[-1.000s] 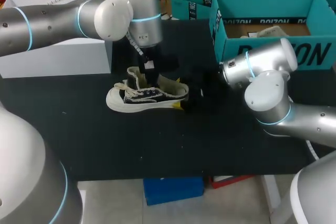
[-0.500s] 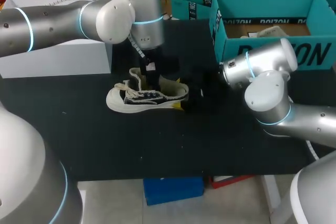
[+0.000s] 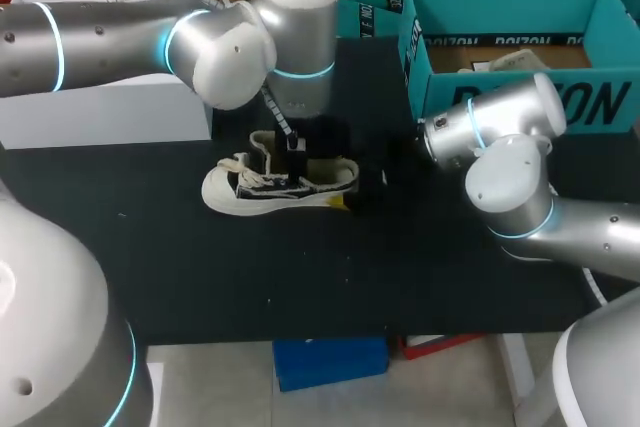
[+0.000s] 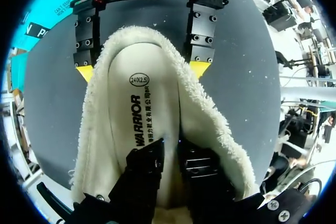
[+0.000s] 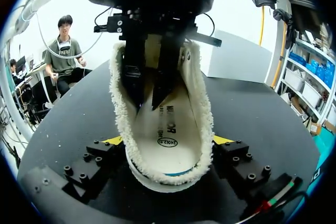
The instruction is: Take the shoe out of the shoebox, open the shoe tongue, remove and reinsert the insole, then place the shoe into the shoebox
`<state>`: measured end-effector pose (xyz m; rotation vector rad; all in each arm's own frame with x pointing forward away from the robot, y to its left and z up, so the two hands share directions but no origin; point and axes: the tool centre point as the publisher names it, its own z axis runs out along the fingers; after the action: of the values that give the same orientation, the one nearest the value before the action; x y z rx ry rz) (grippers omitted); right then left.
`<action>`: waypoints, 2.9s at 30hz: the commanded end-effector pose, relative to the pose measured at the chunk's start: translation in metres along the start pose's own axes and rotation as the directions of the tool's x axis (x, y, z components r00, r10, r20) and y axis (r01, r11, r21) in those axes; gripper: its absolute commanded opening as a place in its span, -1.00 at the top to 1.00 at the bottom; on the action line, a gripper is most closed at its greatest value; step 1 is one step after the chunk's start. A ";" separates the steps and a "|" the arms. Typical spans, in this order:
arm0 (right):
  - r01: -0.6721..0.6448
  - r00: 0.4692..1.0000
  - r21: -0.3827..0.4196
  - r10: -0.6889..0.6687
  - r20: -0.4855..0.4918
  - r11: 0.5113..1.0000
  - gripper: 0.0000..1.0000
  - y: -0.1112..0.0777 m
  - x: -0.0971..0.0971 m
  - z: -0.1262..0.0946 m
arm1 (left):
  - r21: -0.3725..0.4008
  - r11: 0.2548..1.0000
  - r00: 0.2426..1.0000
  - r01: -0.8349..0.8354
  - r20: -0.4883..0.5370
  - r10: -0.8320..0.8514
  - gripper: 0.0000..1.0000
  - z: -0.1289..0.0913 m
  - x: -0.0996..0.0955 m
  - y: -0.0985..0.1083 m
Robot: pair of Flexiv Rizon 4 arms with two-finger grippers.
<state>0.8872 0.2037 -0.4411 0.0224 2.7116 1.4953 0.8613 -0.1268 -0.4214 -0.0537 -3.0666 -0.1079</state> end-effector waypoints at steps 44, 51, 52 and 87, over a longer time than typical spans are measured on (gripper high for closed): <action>-0.002 1.000 0.002 0.002 0.001 1.000 1.00 -0.002 -0.001 0.001 | 0.096 0.994 0.798 0.050 0.595 -0.098 1.00 0.025 -0.042 0.053; -0.002 1.000 0.002 0.002 0.001 1.000 1.00 -0.002 -0.001 0.001 | 0.184 0.983 0.880 0.018 0.463 -0.103 1.00 0.009 -0.031 0.049; -0.002 1.000 0.002 0.002 0.001 1.000 1.00 -0.002 -0.001 0.001 | 0.206 0.978 0.895 0.015 0.433 -0.105 1.00 0.005 -0.029 0.048; -0.002 1.000 0.002 0.002 0.001 1.000 1.00 -0.002 -0.001 0.001 | 0.253 0.967 0.970 -0.041 0.241 -0.021 0.48 -0.036 -0.003 -0.004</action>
<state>0.8876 0.2039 -0.4407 0.0240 2.7118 1.4953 0.8602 -0.1227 -0.3816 -0.0668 -3.3004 0.3432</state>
